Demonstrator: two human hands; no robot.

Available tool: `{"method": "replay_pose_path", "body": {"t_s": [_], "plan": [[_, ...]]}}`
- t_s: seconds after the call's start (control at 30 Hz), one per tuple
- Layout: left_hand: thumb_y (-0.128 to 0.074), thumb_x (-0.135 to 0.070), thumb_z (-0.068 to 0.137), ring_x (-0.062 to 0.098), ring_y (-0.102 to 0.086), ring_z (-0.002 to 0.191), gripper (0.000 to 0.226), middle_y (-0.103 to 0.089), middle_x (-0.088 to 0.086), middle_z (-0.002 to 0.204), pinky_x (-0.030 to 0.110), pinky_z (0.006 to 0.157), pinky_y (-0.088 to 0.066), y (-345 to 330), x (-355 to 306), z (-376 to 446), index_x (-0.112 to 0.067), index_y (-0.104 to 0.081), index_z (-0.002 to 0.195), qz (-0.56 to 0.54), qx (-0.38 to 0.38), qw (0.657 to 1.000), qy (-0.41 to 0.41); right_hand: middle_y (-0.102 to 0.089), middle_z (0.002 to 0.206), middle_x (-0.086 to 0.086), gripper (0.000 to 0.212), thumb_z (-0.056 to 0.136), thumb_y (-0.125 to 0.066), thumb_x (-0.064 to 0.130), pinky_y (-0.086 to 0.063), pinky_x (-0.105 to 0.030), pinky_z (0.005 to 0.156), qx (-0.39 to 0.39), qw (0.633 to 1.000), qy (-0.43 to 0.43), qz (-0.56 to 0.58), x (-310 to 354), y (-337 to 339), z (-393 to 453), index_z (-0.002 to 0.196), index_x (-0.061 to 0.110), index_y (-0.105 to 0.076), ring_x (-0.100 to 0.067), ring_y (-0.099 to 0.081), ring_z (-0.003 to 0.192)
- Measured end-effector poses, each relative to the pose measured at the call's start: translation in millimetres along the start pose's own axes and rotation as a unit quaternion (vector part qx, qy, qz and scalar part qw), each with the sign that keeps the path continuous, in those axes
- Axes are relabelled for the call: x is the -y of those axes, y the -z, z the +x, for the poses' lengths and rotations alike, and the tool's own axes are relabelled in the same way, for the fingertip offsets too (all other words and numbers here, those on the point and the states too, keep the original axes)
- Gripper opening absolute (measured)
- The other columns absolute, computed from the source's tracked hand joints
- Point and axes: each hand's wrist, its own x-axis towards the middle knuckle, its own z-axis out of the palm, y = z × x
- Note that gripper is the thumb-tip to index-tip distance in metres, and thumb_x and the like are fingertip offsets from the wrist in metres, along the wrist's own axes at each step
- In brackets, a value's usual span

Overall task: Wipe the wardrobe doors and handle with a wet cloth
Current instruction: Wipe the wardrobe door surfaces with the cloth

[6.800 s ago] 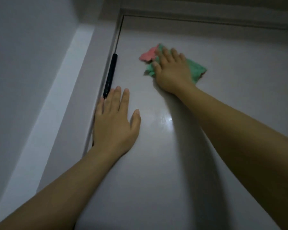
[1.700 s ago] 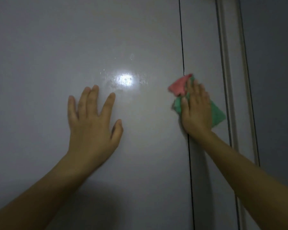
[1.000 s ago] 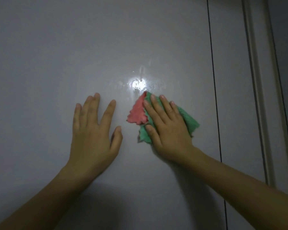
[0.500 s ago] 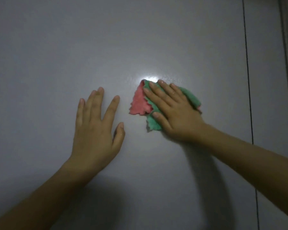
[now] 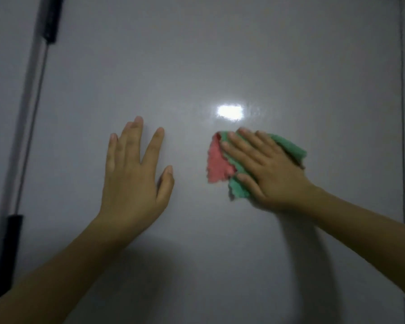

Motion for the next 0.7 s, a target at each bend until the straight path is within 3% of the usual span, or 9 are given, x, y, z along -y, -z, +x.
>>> {"method": "replay_pose_path", "body": {"t_s": [0.07, 0.13, 0.17, 0.23, 0.3, 0.4, 0.47, 0.63, 0.7], "plan": [[-0.027, -0.044, 0.092, 0.028, -0.006, 0.146, 0.066, -0.011, 0.017, 0.158, 0.039, 0.119, 0.005, 6, 17, -6, -0.015, -0.023, 0.150, 0.014, 0.007, 1.000, 0.007, -0.015, 0.159, -0.004, 0.058, 0.100, -0.020, 0.042, -0.006, -0.041, 0.120, -0.029, 0.990, -0.135, 0.010, -5, 2, 30, 0.152, 0.017, -0.015, -0.023, -0.010, 0.147], [-0.026, -0.044, 0.092, 0.028, -0.006, 0.146, 0.065, -0.011, 0.016, 0.158, 0.040, 0.119, 0.004, 7, 29, -10, -0.015, -0.023, 0.150, 0.017, 0.008, 1.000, 0.012, -0.013, 0.159, -0.005, 0.059, 0.099, -0.019, 0.041, 0.000, -0.038, 0.120, -0.084, 0.953, -0.291, 0.027, 7, 1, 64, 0.152, 0.015, -0.014, -0.026, -0.008, 0.147], [-0.026, -0.044, 0.092, 0.027, -0.006, 0.147, 0.065, -0.011, 0.016, 0.158, 0.041, 0.119, 0.004, 7, 34, -12, -0.014, -0.023, 0.150, 0.018, 0.009, 1.000, 0.012, -0.014, 0.159, -0.006, 0.060, 0.099, -0.021, 0.040, 0.000, -0.039, 0.120, -0.104, 0.938, -0.328, 0.037, 22, 0, 76, 0.152, 0.013, -0.016, -0.028, -0.009, 0.147], [-0.027, -0.043, 0.093, 0.028, -0.006, 0.147, 0.065, -0.011, 0.016, 0.158, 0.042, 0.119, 0.003, 7, 45, -18, -0.014, -0.023, 0.150, 0.020, 0.012, 1.000, 0.010, -0.011, 0.159, -0.006, 0.059, 0.100, -0.021, 0.038, -0.002, -0.041, 0.119, -0.095, 0.953, -0.283, 0.044, 67, -7, 79, 0.152, 0.012, -0.016, -0.029, -0.006, 0.147], [-0.029, -0.041, 0.093, 0.028, -0.008, 0.146, 0.064, -0.012, 0.017, 0.158, 0.040, 0.119, 0.004, 8, 55, -22, -0.014, -0.024, 0.150, 0.020, -0.001, 1.000, 0.005, -0.007, 0.159, -0.003, 0.058, 0.101, -0.021, 0.039, -0.002, -0.043, 0.120, -0.039, 0.988, -0.137, 0.055, 106, -15, 61, 0.153, 0.015, -0.013, -0.025, -0.001, 0.148], [-0.032, -0.039, 0.093, 0.031, -0.009, 0.146, 0.063, -0.014, 0.019, 0.157, 0.042, 0.119, 0.003, 8, 69, -29, -0.012, -0.026, 0.150, 0.022, -0.012, 1.000, -0.008, -0.019, 0.157, -0.005, 0.057, 0.099, -0.026, 0.038, -0.007, -0.042, 0.120, -0.007, 0.999, 0.005, 0.049, 98, -13, 42, 0.151, 0.014, -0.022, -0.025, -0.011, 0.147], [-0.032, -0.038, 0.093, 0.031, -0.010, 0.146, 0.062, -0.015, 0.019, 0.157, 0.046, 0.118, 0.003, 12, 82, -33, -0.012, -0.027, 0.149, 0.036, -0.021, 0.999, -0.012, -0.017, 0.158, -0.004, 0.057, 0.099, -0.024, 0.039, -0.005, -0.040, 0.120, -0.004, 0.999, -0.022, 0.033, 85, -10, 54, 0.152, 0.016, -0.020, -0.023, -0.009, 0.147], [-0.034, -0.037, 0.093, 0.032, -0.016, 0.144, 0.061, -0.021, 0.019, 0.156, 0.052, 0.116, 0.000, 14, 103, -40, -0.014, -0.030, 0.149, 0.060, -0.051, 0.997, -0.012, -0.014, 0.159, -0.007, 0.060, 0.099, -0.022, 0.039, 0.001, -0.038, 0.119, -0.099, 0.950, -0.292, 0.039, 106, -9, 127, 0.152, 0.011, -0.018, -0.028, -0.008, 0.147], [-0.034, -0.037, 0.092, 0.033, -0.018, 0.144, 0.061, -0.022, 0.019, 0.155, 0.053, 0.116, -0.001, 13, 110, -44, -0.014, -0.030, 0.149, 0.068, -0.055, 0.996, -0.007, -0.011, 0.159, -0.006, 0.059, 0.100, -0.023, 0.038, 0.003, -0.039, 0.119, -0.089, 0.961, -0.258, 0.041, 138, -15, 138, 0.152, 0.011, -0.016, -0.028, -0.004, 0.147]]}}
